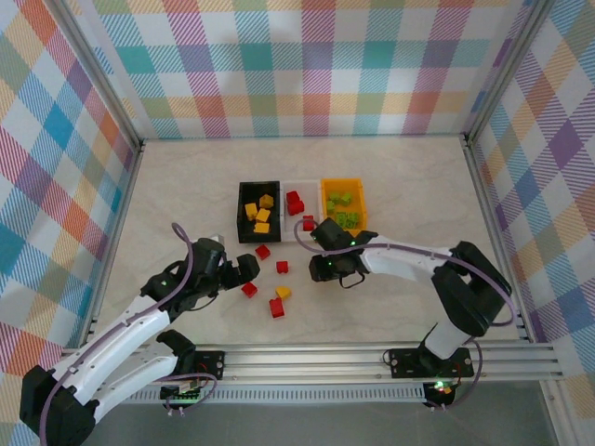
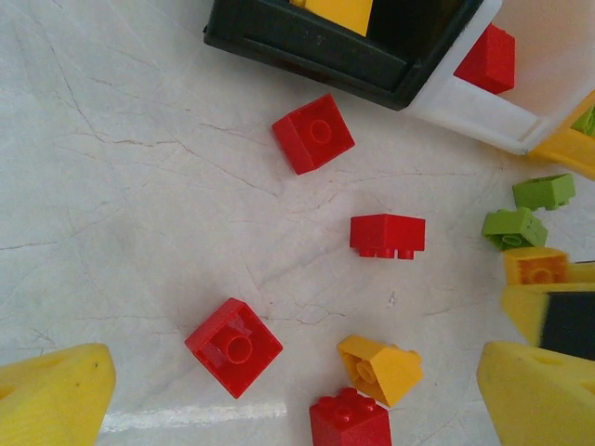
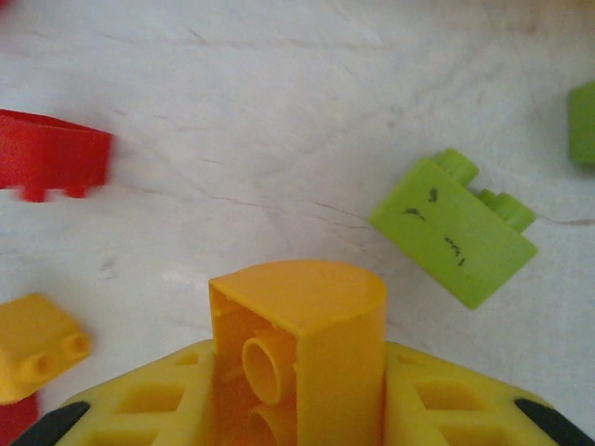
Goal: Sort the legos into containers by color
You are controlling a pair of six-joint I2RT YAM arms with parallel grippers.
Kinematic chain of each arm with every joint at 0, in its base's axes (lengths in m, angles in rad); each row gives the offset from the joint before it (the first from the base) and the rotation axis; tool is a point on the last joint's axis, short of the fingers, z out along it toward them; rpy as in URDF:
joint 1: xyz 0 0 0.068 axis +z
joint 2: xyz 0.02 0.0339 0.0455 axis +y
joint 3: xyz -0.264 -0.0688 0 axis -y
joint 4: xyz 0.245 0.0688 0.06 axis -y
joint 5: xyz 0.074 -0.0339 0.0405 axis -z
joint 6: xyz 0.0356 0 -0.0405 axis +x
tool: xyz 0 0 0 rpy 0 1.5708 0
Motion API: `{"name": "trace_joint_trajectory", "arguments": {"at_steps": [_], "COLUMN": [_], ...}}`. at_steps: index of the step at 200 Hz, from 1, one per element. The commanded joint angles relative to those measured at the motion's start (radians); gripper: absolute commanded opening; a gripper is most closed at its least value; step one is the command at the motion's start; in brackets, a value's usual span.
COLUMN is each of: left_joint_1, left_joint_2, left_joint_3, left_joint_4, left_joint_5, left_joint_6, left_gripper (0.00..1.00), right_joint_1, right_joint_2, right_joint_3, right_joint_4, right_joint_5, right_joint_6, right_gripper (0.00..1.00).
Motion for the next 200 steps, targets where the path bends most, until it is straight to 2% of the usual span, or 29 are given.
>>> {"name": "trace_joint_trajectory", "arguments": {"at_steps": [1, 42, 70, 106, 133, 162, 200], "left_joint_1": [0.019, 0.021, 0.023, 0.024, 0.024, 0.024, 0.024], "left_joint_2": [-0.017, -0.067, -0.118, -0.143, -0.145, -0.133, -0.131], "left_joint_3": [-0.004, -0.023, -0.037, -0.043, -0.056, -0.053, -0.038], "left_joint_4": [-0.049, -0.071, -0.1, -0.125, -0.121, -0.121, -0.12], "left_joint_5": [-0.01, -0.012, -0.021, -0.02, -0.007, -0.001, -0.001], "left_joint_6": [0.008, -0.003, -0.007, -0.009, -0.012, 0.0, 0.016], "left_gripper": [1.0, 1.0, 1.0, 1.0, 1.0, 1.0, 1.0], "right_joint_1": [0.006, 0.003, 0.003, 0.003, 0.002, 0.003, 0.002], "right_joint_2": [-0.07, 0.059, 0.251, 0.526, 0.689, 0.787, 0.738], "right_joint_3": [0.115, 0.407, 0.634, 0.952, 1.152, 1.292, 1.284], "right_joint_4": [-0.031, -0.068, -0.068, -0.153, -0.239, -0.295, -0.283], "right_joint_5": [-0.054, -0.105, -0.136, -0.137, -0.1, -0.078, -0.067], "right_joint_6": [-0.047, -0.088, -0.103, -0.107, -0.11, -0.109, -0.111], "right_gripper": [0.3, 0.3, 0.3, 0.31, 0.38, 0.62, 0.64]}}
